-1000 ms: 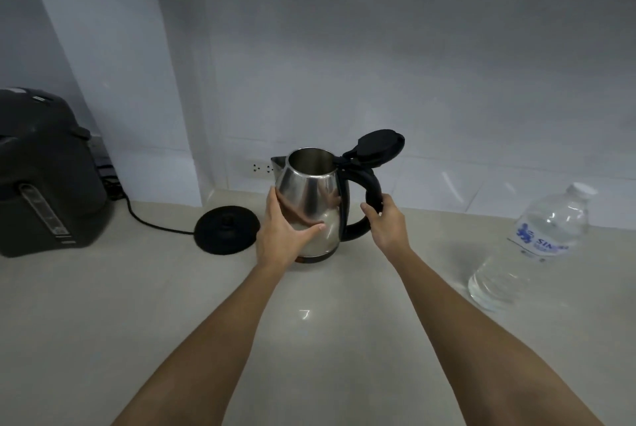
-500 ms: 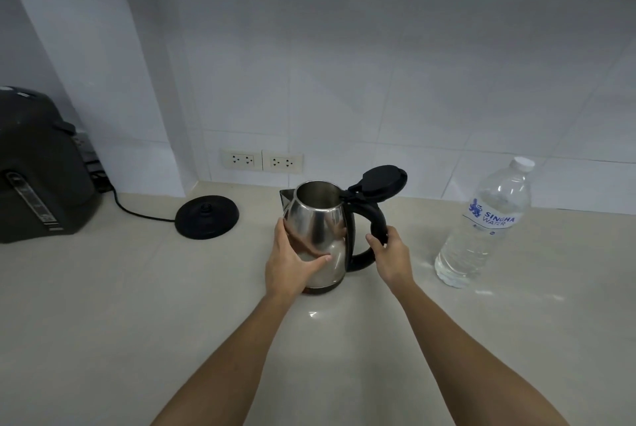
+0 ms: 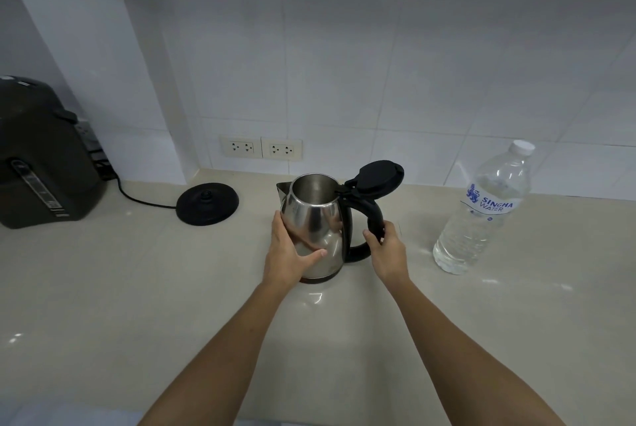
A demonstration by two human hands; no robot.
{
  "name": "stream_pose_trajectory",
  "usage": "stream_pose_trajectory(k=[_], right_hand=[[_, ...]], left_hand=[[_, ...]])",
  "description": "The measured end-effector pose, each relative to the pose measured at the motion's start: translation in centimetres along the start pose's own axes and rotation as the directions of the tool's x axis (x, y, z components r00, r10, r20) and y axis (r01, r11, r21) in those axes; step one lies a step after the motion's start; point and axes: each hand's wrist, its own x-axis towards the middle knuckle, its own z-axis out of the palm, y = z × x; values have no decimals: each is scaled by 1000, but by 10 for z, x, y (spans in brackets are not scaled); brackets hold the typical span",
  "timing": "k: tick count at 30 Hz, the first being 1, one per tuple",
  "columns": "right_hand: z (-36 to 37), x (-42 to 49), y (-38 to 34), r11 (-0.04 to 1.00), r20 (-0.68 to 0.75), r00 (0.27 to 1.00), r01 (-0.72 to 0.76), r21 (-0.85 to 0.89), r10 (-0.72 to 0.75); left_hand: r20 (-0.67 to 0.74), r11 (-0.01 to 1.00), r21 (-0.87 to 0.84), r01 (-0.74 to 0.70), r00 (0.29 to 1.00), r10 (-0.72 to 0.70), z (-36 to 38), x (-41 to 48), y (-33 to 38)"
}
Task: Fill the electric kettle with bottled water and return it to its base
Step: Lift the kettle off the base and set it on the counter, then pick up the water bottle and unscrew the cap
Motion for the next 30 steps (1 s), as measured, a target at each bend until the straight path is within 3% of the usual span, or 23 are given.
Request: stream_pose_trajectory(k=[4,8,14,17,22,27,30], right_hand=[[-6,-2,-6,999,62,997,-41,-18,42],[-28,-3,-13,997,91,994,-48,-57,53],[-70,-12,-42,980,-46,997,54,-190,-64],[-93,-17,-64,948,-177,970,107,-299,-165],[-138,-19,-92,835,-263,910,140,-532,-320],[-182,-10,-116,634,-244,815,183,-751,-525],[-206,4,-124,555,-225,792,166,-815,-567]], left_hand=[[2,999,-24,-24,1000,24,-2,-6,2],[-118,997,52,-58,991,64,-2,-21,5],[-262,934,195,-299,902,343,-2,-43,30],[-188,897,219,-385,885,426,4,-51,47],[49,813,121,-570,821,569,33,-64,63],[241,773,142,-619,779,579,65,-62,95],[295,773,139,-619,771,564,82,-46,128]])
